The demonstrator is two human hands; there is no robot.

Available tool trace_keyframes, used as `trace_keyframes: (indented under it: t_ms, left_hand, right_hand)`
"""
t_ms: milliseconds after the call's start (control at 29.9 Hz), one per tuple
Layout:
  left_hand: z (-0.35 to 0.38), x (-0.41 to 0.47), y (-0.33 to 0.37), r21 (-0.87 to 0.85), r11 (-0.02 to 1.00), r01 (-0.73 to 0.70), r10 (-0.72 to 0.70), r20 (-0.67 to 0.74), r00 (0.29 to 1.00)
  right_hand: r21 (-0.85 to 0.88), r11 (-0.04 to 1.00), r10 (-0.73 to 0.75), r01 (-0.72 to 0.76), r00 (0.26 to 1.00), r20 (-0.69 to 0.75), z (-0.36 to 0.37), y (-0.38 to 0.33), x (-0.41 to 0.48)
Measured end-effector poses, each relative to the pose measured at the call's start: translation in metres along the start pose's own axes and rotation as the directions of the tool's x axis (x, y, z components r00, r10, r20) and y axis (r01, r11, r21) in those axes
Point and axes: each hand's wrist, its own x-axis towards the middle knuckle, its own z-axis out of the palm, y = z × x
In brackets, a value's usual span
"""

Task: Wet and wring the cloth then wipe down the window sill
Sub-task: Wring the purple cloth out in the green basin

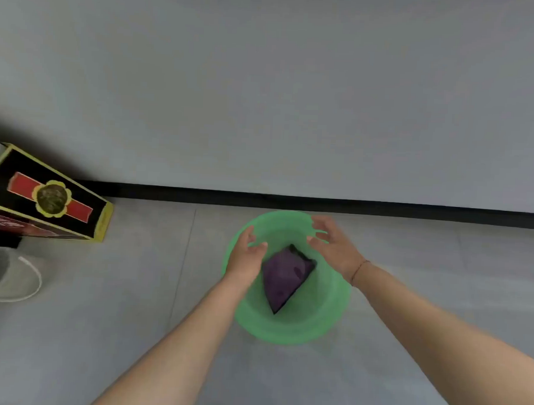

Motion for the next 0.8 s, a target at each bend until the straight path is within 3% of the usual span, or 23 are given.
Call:
trace_keyframes:
  t_ms: [67,167,268,368,435,603,670,803]
  left_hand:
    - [0.017,0.019,-0.03,0.079,0.996,0.047,-0.051,0.057,0.997]
    - [0.04,0.046,-0.076,0.069,0.986,0.152,-0.162,0.181,0.97]
    - [0.059,0.063,-0.1,-0.068,0.966,0.248,-0.231,0.192,0.954]
    - [0.074,0.077,-0.116,-0.181,0.923,0.341,-0.327,0.1,0.94]
    - [0.08,0.079,-0.12,-0.263,0.867,0.424,-0.418,0.08,0.905]
    - [0.09,0.07,-0.11,-0.421,0.641,0.642,-0.567,0.304,0.765]
    - [0.087,0.072,-0.109,-0.45,0.62,0.643,-0.546,0.341,0.765]
    - [0.069,0.076,-0.098,-0.497,0.644,0.581,-0.442,0.379,0.813]
  right_hand:
    - [-0.195,0.98,-0.013,0.028,0.997,0.077,0.012,0.034,0.025]
    - [-0.568,0.812,-0.003,0.136,0.973,0.229,0.03,0.086,0.067]
    - [-0.751,0.628,0.018,0.204,0.961,0.277,0.046,0.12,0.091]
    - [-0.846,0.501,-0.002,0.18,0.978,0.206,0.062,0.14,0.097]
    - [-0.828,0.543,-0.01,0.14,0.987,0.16,0.073,0.144,0.093]
    - [-0.496,0.862,0.155,-0.103,0.986,0.065,0.095,0.139,0.074]
    - [-0.309,0.94,0.177,-0.147,0.981,0.073,0.101,0.13,0.063]
    - [-0.083,0.997,-0.002,0.003,1.0,0.007,0.11,0.098,0.026]
